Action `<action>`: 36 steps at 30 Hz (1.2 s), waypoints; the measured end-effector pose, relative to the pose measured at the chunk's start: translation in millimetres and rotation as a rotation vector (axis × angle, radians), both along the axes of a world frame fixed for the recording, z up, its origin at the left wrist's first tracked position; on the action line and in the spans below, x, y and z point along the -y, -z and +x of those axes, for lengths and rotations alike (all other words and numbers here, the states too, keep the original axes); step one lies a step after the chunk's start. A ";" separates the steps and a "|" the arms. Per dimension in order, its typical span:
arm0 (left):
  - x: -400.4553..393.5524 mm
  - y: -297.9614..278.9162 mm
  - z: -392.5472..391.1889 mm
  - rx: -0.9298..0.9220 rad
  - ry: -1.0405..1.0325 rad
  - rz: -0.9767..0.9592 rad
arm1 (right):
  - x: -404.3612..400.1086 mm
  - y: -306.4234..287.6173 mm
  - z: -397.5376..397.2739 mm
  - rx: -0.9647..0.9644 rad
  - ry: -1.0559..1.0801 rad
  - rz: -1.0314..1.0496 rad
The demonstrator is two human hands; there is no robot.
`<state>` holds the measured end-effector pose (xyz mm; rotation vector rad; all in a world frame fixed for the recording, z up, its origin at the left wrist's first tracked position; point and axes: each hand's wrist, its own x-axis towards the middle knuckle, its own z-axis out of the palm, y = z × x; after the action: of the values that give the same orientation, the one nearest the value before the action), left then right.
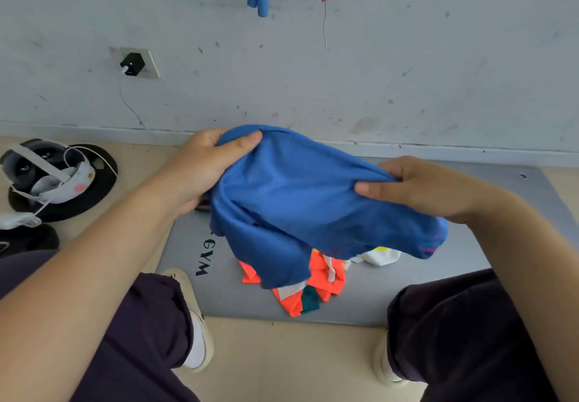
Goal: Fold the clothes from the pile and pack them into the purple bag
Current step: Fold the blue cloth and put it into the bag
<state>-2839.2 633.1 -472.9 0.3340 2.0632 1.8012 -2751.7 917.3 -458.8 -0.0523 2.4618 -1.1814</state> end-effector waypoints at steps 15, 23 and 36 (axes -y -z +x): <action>-11.2 11.8 14.5 0.084 0.085 0.032 | 27.6 14.2 -7.9 0.247 0.104 -0.537; 4.8 8.1 2.4 0.014 -0.096 -0.032 | 9.0 10.4 -9.6 0.063 0.234 -0.724; -36.8 29.6 45.5 0.190 0.419 -0.107 | 52.9 22.2 -6.5 0.104 0.137 -0.831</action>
<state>-2793.6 669.9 -502.4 0.5009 1.7898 1.4111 -2758.2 864.4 -481.1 -0.0533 1.7513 -2.1199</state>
